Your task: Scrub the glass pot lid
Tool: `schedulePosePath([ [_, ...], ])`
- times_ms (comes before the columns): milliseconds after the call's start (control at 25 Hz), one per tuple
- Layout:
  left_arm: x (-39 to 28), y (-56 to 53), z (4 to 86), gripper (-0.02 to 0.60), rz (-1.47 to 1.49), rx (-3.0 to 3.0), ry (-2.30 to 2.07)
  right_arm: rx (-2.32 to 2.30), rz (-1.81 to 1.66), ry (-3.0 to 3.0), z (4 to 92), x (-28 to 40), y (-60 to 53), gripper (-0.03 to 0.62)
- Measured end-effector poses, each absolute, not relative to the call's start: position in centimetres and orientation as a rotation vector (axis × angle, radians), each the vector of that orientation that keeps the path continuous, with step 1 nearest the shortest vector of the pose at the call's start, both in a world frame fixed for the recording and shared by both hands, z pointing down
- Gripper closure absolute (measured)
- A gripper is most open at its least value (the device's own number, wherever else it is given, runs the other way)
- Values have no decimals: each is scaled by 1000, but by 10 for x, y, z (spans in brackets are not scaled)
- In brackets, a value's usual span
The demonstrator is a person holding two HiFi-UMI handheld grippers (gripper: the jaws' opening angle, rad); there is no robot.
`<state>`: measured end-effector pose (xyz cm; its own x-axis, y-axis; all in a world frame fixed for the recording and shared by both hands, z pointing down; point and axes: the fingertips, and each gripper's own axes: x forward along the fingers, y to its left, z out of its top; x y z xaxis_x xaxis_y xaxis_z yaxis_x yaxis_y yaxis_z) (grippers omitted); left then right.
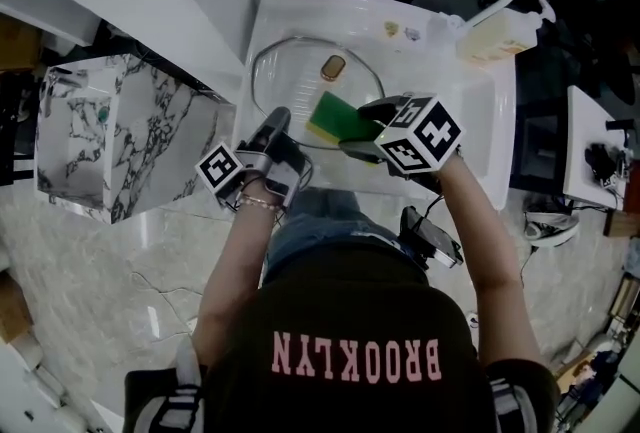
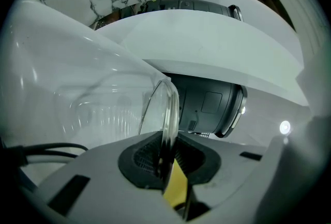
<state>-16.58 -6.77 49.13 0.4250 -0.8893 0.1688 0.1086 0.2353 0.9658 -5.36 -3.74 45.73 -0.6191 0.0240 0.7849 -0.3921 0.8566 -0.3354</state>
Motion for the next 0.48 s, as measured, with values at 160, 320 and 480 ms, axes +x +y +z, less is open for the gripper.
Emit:
schedulePosePath([
  [160,-164,-68,492,538,-827,1111,-864,308,565,-2095,464,-73,-35,299],
  [320,-163,-67,494,536,-823,1092,-860,337,500,-2015,481,-76,-36,303],
  [480,-161,-66,494,534,-825,1088,-838,364,494,-2000,484,-72,-40,303],
])
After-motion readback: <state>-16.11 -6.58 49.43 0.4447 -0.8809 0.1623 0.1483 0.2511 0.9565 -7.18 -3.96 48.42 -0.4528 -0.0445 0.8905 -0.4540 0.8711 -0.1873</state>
